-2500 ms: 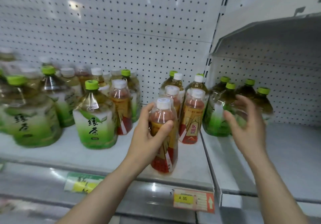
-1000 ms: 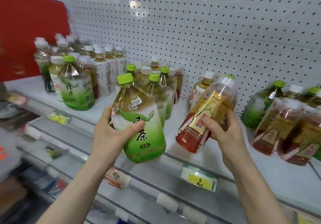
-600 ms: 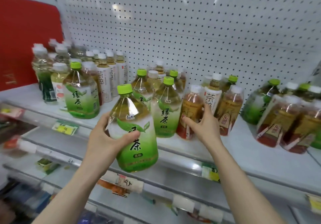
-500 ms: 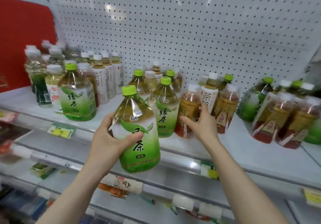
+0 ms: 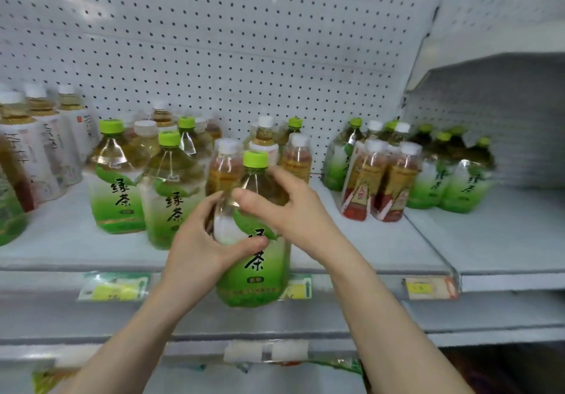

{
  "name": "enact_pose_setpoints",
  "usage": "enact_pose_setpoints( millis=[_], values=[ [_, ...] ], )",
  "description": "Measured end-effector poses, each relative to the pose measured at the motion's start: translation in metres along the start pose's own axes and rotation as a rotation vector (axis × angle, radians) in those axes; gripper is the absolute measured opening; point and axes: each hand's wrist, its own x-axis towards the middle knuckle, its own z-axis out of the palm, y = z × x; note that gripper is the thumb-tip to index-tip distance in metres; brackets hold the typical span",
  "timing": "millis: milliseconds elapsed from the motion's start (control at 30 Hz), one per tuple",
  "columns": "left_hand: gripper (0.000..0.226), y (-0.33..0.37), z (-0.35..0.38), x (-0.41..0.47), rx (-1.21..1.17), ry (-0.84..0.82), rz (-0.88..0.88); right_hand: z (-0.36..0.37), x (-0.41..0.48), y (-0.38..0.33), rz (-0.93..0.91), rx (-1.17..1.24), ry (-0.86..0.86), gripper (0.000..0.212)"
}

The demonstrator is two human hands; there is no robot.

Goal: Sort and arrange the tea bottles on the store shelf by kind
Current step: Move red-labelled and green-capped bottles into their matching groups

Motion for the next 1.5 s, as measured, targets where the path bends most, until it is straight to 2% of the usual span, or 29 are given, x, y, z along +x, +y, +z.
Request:
enact_pose_setpoints(
  millis=[100,167,200,267,300,333,400,433,533,633,667,733,800,867,1067,1300,1500],
  values=[
    [0.078,0.014,0.039,0.013,-0.034,-0.098,0.029,-0.038,-0.006,0.013,0.015,0.044,0.092,0.044],
    [0.083,0.025,0.064,0.023,-0.022,-0.171,0.062,-0.066,-0.011,0.025,0.036,0.06,0.152,0.03],
    [0.089,0.031,0.077,0.028,-0.009,-0.229,0.094,-0.082,-0.012,0.032,0.045,0.058,0.189,0.037],
    [0.1,0.042,0.102,0.04,0.018,-0.352,0.133,-0.112,-0.017,0.045,0.052,0.044,0.29,0.076],
    [0.103,0.048,0.114,0.047,0.033,-0.385,0.147,-0.129,-0.021,0.051,0.059,0.043,0.343,0.085],
    [0.098,0.053,0.126,0.053,0.051,-0.403,0.184,-0.146,-0.024,0.057,0.052,0.049,0.386,0.078],
    [0.081,0.062,0.149,0.067,0.147,-0.375,0.274,-0.185,-0.033,0.07,0.048,0.001,0.448,0.053],
    [0.081,0.065,0.162,0.074,0.212,-0.335,0.32,-0.205,-0.037,0.077,0.049,-0.041,0.481,0.051],
    [0.078,0.072,0.202,0.097,0.392,-0.223,0.419,-0.255,-0.041,0.102,0.093,-0.231,0.566,0.069],
    [0.08,0.074,0.234,0.114,0.455,-0.152,0.412,-0.293,-0.039,0.133,0.156,-0.314,0.598,0.05],
    [0.082,0.073,0.242,0.12,0.455,-0.135,0.404,-0.301,-0.037,0.143,0.175,-0.333,0.606,0.054],
    [0.084,0.069,0.253,0.126,0.443,-0.104,0.381,-0.315,-0.03,0.166,0.218,-0.371,0.609,0.077],
    [0.084,0.065,0.263,0.13,0.423,-0.074,0.347,-0.323,-0.02,0.185,0.237,-0.341,0.6,0.09],
    [0.084,0.06,0.27,0.134,0.401,-0.037,0.336,-0.329,-0.009,0.198,0.246,-0.29,0.603,0.092],
    [0.077,0.049,0.277,0.143,0.377,-0.002,0.287,-0.343,0.025,0.223,0.139,-0.409,0.548,0.056],
    [0.073,0.046,0.279,0.144,0.364,0.006,0.276,-0.352,0.024,0.236,0.096,-0.571,0.507,0.052],
    [0.072,0.049,0.276,0.142,0.371,0.0,0.277,-0.331,0.02,0.233,0.157,-0.636,0.621,0.052]
  ],
)
